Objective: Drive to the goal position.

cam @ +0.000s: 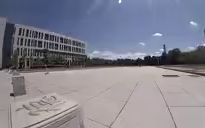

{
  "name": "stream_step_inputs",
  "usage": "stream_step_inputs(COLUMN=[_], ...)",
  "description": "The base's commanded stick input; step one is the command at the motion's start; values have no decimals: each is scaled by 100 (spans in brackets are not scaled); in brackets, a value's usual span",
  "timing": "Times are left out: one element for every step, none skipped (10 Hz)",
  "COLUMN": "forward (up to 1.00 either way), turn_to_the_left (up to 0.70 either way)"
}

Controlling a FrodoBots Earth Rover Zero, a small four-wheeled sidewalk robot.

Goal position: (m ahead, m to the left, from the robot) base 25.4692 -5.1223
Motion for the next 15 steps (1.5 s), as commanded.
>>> stream_step_inputs(forward=[5, 5, 6, 6, 6, 6, 6, 6, 6, 6, 6, 6, 6, 5, 6], turn_to_the_left=[0, 0, 0, 0, 0, 0, 0, 0, 0, 0, 0, 0, 0, 0, 0])
